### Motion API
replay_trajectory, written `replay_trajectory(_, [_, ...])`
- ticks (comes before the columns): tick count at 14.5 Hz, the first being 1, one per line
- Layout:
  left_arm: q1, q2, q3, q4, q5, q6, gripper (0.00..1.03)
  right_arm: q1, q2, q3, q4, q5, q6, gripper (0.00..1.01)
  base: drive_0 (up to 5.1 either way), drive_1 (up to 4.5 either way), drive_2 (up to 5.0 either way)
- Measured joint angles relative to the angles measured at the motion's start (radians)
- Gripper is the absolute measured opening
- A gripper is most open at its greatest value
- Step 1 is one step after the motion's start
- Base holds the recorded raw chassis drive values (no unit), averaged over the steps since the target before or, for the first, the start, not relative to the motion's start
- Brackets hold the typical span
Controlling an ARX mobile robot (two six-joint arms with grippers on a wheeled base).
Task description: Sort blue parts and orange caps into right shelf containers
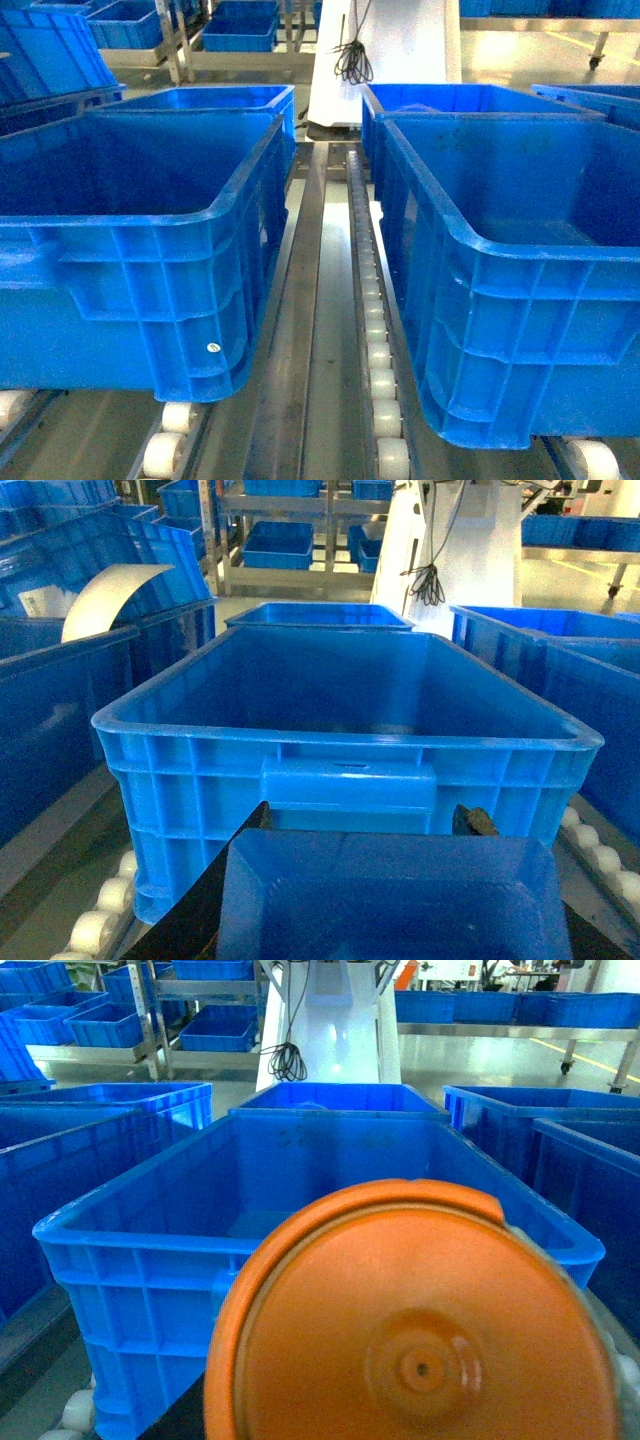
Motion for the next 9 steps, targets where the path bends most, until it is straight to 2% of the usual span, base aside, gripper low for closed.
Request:
replay_trajectory(6, [-0.002, 0.000, 0.000, 0.006, -0.010, 0.002, 0.42, 0.000, 0.000, 0.000, 0.000, 0.000, 0.000, 0.46, 0.0, 0.00, 0.0])
replay_trajectory(7, [-0.041, 0.007, -0.001, 0.066, -0.102, 0.008, 0.42, 0.000, 0.000, 0.000, 0.001, 0.000, 0.000, 0.46, 0.0, 0.00, 0.0])
replay_trajectory(8, [-0.118, 0.024, 0.002, 0.171, -0.253, 0.006, 0.42, 0.038, -0.008, -0.004, 0.126, 0.082, -0.036, 0.46, 0.0, 0.00, 0.0])
replay_trajectory(9, [-0.121, 0.049, 0.003, 0.195, -0.307, 0.005, 0.42, 0.063, -0.002, -0.003, 0.216, 0.098, -0.051, 0.46, 0.0, 0.00, 0.0])
